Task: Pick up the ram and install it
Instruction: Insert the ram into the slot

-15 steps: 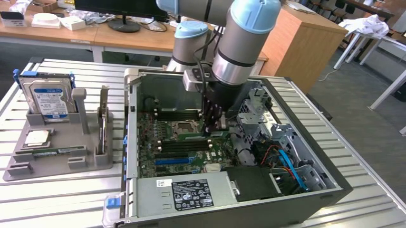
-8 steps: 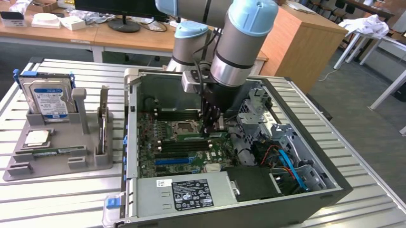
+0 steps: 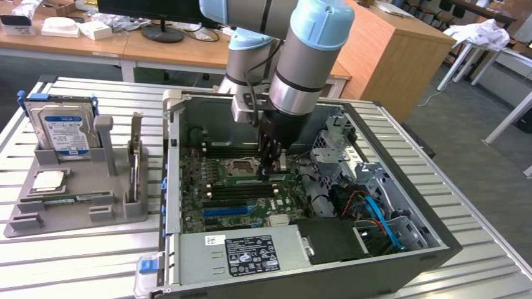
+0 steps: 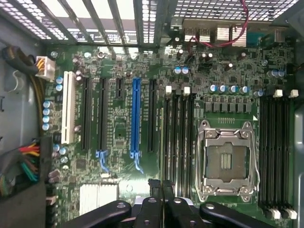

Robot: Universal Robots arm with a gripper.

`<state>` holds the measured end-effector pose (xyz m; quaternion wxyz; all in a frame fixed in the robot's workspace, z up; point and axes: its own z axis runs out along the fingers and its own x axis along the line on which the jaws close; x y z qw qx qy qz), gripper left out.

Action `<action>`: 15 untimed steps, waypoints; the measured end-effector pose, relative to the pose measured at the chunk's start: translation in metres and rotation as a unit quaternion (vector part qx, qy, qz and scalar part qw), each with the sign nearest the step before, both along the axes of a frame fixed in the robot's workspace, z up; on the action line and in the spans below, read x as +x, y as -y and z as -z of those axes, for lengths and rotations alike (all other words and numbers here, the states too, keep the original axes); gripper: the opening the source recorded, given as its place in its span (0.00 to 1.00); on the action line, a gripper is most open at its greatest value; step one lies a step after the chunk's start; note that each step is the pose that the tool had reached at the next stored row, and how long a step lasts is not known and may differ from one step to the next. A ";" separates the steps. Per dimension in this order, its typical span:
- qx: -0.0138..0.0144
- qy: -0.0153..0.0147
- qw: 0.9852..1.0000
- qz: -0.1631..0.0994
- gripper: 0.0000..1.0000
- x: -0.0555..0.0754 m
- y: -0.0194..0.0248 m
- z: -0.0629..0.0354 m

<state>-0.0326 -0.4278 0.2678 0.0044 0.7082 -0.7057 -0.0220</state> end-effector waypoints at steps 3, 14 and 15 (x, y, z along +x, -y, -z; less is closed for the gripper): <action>0.000 0.000 1.000 0.004 0.12 -0.002 -0.0018 0.0026; 0.000 0.000 1.000 0.012 0.12 -0.010 -0.0074 0.0138; 0.000 0.000 1.000 0.012 0.12 -0.011 -0.0074 0.0174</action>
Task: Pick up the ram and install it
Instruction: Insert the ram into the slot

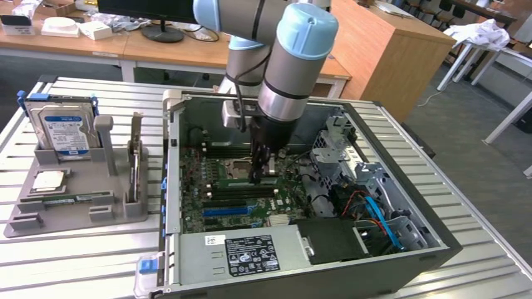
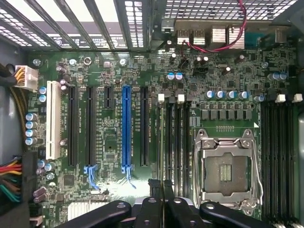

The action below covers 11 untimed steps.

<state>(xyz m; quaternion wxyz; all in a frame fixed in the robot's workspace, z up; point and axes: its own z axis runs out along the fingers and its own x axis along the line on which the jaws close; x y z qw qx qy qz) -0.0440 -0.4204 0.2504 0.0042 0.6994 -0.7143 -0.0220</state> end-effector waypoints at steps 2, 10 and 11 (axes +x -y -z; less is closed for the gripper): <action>0.000 0.000 1.000 0.000 0.12 -0.001 0.0000 0.0015; 0.000 0.000 1.000 0.000 0.12 -0.003 0.0000 0.0095; 0.000 0.000 1.000 0.000 0.12 -0.003 0.0000 0.0105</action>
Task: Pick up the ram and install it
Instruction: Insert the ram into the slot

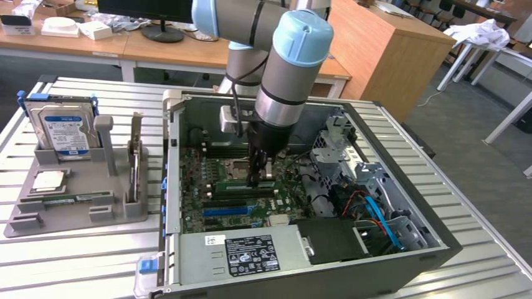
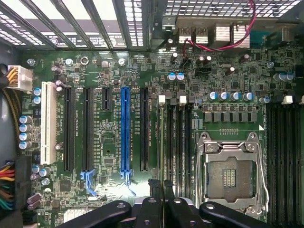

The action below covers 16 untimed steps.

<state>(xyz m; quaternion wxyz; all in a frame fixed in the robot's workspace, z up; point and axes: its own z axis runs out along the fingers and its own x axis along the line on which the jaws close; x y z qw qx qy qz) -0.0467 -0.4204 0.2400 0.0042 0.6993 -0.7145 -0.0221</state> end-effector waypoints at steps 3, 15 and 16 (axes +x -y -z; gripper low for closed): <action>0.000 0.000 1.000 0.000 0.12 0.000 0.0000 0.0024; 0.000 0.000 1.000 -0.009 0.12 -0.003 -0.0007 0.0073; 0.000 0.000 1.000 -0.011 0.12 -0.003 -0.0007 0.0073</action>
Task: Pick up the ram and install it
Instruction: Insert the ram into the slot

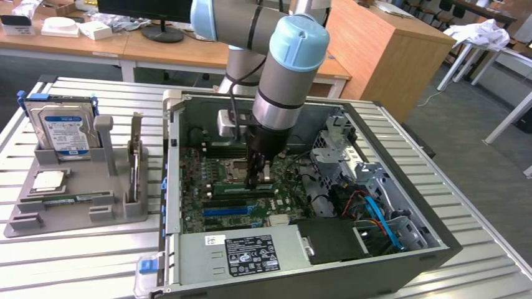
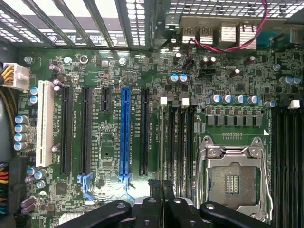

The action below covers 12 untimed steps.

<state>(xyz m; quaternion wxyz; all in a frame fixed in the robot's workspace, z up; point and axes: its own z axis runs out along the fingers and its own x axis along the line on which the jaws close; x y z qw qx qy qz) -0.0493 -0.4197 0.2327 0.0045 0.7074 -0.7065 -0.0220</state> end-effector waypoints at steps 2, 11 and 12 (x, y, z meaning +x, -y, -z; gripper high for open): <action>0.000 0.000 1.000 -0.003 0.12 0.000 0.0000 0.0000; 0.000 0.000 1.000 -0.002 0.12 0.000 -0.0041 0.0005; 0.000 0.000 1.000 -0.002 0.12 0.000 -0.0041 0.0006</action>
